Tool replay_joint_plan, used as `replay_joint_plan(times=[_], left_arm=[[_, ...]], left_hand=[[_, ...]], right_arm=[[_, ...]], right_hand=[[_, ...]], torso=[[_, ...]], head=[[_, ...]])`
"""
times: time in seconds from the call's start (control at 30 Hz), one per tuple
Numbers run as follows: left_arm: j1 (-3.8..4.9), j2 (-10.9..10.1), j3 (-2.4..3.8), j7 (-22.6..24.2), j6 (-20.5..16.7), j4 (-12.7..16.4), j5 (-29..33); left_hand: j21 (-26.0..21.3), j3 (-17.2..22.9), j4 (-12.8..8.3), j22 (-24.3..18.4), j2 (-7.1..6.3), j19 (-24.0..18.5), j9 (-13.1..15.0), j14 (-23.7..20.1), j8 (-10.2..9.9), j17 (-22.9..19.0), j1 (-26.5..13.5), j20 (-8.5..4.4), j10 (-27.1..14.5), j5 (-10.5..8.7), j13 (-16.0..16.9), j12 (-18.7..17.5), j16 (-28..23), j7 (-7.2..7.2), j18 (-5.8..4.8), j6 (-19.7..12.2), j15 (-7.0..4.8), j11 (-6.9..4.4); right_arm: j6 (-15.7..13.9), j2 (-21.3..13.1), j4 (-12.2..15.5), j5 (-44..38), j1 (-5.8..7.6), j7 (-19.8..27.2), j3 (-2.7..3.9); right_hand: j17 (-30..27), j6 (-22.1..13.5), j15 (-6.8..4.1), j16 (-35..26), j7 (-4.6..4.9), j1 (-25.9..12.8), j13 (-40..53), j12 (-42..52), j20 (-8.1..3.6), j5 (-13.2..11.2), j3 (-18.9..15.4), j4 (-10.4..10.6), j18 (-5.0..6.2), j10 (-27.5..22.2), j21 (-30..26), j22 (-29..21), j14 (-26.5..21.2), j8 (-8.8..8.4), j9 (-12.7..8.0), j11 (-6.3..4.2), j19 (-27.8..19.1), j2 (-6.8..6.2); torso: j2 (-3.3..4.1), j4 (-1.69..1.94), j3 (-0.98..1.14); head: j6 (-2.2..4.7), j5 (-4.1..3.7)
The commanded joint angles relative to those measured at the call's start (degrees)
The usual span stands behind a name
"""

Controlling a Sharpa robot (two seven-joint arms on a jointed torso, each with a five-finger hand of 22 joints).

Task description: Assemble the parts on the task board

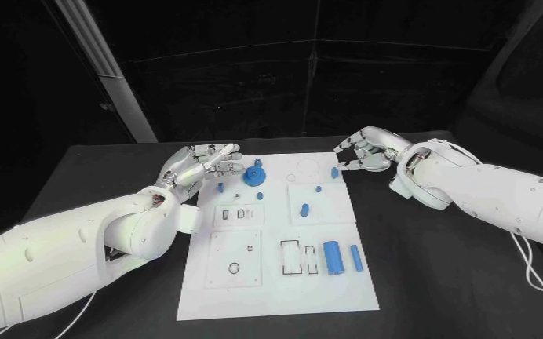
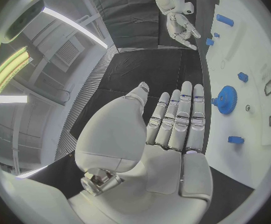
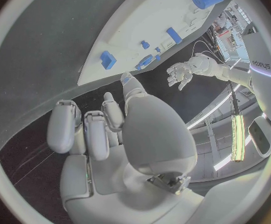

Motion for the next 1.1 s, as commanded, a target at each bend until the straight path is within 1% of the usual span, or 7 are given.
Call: replay_joint_plan(times=[0.03, 0.3, 0.5, 0.57, 0.63, 0.87, 1.1], left_arm=[[0.02, 0.1, 0.03, 0.6, 0.6, -0.1, -0.3], [-0.07, 0.2, 0.02, 0.5, 0.7, -0.2, -0.3], [-0.12, 0.3, 0.01, 0.5, 0.7, -0.3, -0.3], [-0.12, 0.3, 0.01, 0.5, 0.7, -0.3, -0.3], [-0.13, 0.3, 0.01, 0.5, 0.7, -0.4, -0.3], [-0.13, 0.3, 0.0, 0.5, 0.7, -0.4, -0.3], [-0.13, 0.2, 0.0, 0.4, 0.7, -0.3, -0.3]], left_hand=[[-0.3, -0.1, -0.3, -0.1, 0.54, 0.4, 0.0, -0.1, -0.2, 0.1, 0.0, 0.18, -0.1, -0.22, -0.1, -0.3, -0.2, 1.52, 0.83, -0.3, 0.26, 0.13], [-0.3, -0.1, -0.3, -0.1, 0.54, 0.4, 0.0, -0.1, -0.2, 0.1, 0.0, 0.18, -0.1, -0.22, -0.1, -0.3, -0.2, 1.52, 0.83, -0.3, 0.26, 0.13], [-0.3, -0.1, -0.3, -0.1, 0.54, 0.4, 0.0, -0.1, -0.2, 0.1, 0.0, 0.18, -0.1, -0.22, -0.1, -0.3, -0.2, 1.52, 0.83, -0.3, 0.26, 0.13], [-0.3, -0.1, -0.3, -0.1, 0.54, 0.4, 0.0, -0.1, -0.2, 0.1, 0.0, 0.18, -0.1, -0.22, -0.1, -0.3, -0.2, 1.52, 0.83, -0.3, 0.26, 0.13], [-0.3, -0.1, -0.3, -0.1, 0.54, 0.4, 0.0, -0.1, -0.2, 0.1, 0.0, 0.18, -0.1, -0.22, -0.1, -0.3, -0.2, 1.52, 0.83, -0.3, 0.26, 0.13], [-0.3, -0.1, -0.3, -0.1, 0.54, 0.4, 0.0, -0.1, -0.2, 0.1, 0.0, 0.18, -0.1, -0.22, -0.1, -0.3, -0.2, 1.52, 0.83, -0.3, 0.26, 0.13], [-0.3, -0.1, -0.3, -0.1, 0.54, 0.4, 0.0, -0.1, -0.2, 0.1, 0.0, 0.18, -0.1, -0.22, -0.1, -0.3, -0.2, 1.52, 0.83, -0.3, 0.26, 0.13]], right_arm=[[1.5, 0.3, -0.4, 0.7, -0.29, 1.1, 0.0], [1.4, 0.8, -1.0, -0.2, -0.79, 1.1, 0.0], [2.1, 1.3, -1.4, -1.1, -1.06, 0.9, 0.0], [2.3, 1.5, -1.6, -1.3, -1.15, 0.8, 0.0], [2.3, 1.7, -1.7, -1.6, -1.3, 0.7, 0.0], [2.2, 2.3, -2.4, -2.7, -1.72, 0.4, 0.01], [2.5, 2.7, -2.8, -4.3, -1.85, 0.1, 0.01]], right_hand=[[7.5, -0.6, 0.16, -0.1, 0.05, 0.6, -0.1, -0.4, 0.01, -0.4, -0.2, -0.4, -0.82, -0.3, -0.3, -0.1, 4.5, -0.13, -0.1, -0.05, -0.5, 0.13], [7.6, -0.6, 0.17, -0.1, 0.06, 0.6, 0.0, -0.3, 0.02, -0.4, -0.2, -0.4, -0.83, -0.3, -0.3, 0.0, 4.5, -0.12, -0.1, -0.04, -0.5, 0.18], [7.6, -0.4, 0.19, -0.1, 0.01, 0.8, 0.1, -0.2, 0.06, -0.5, -0.1, -0.5, -0.84, -0.2, -0.2, 0.1, 4.5, 0.13, 0.1, -0.06, -0.4, 0.5], [7.6, -0.3, 0.18, 0.0, 0.0, 0.8, 0.1, -0.2, 0.06, -0.5, -0.1, -0.5, -0.83, -0.2, -0.2, 0.0, 4.5, 0.17, 0.1, -0.07, -0.4, 0.55], [7.7, -0.1, 0.17, 0.0, -0.04, 1.0, 0.2, -0.1, 0.06, -0.5, 0.0, -0.7, -0.84, -0.2, -0.2, 0.1, 4.5, 0.32, 0.1, -0.11, -0.4, 0.75], [7.8, 0.8, 0.07, 0.0, -0.17, 1.8, 0.4, 0.2, 0.0, -1.3, 0.6, -1.2, -0.86, 0.0, -0.1, 0.3, 4.6, 0.83, 0.3, -0.24, -0.3, 1.84], [8.0, 1.9, -0.06, 0.1, -0.32, 2.3, 0.7, 0.6, -0.1, -2.0, 1.2, -1.7, -0.89, 0.2, 0.0, 0.4, 4.6, 1.39, 0.5, -0.39, -0.2, 2.48]], torso=[[-0.02, 0.07, -0.06], [-0.05, -0.01, -0.16], [-0.02, 0.01, -0.09], [-0.05, 0.05, -0.13], [-0.07, 0.06, -0.15], [-0.07, 0.11, -0.14], [-0.09, 0.05, -0.05]], head=[[-0.21, -0.06], [-0.34, -0.12], [-0.47, -0.16], [-0.54, -0.21], [-0.67, -0.2], [-0.71, -0.23], [-0.8, -0.06]])
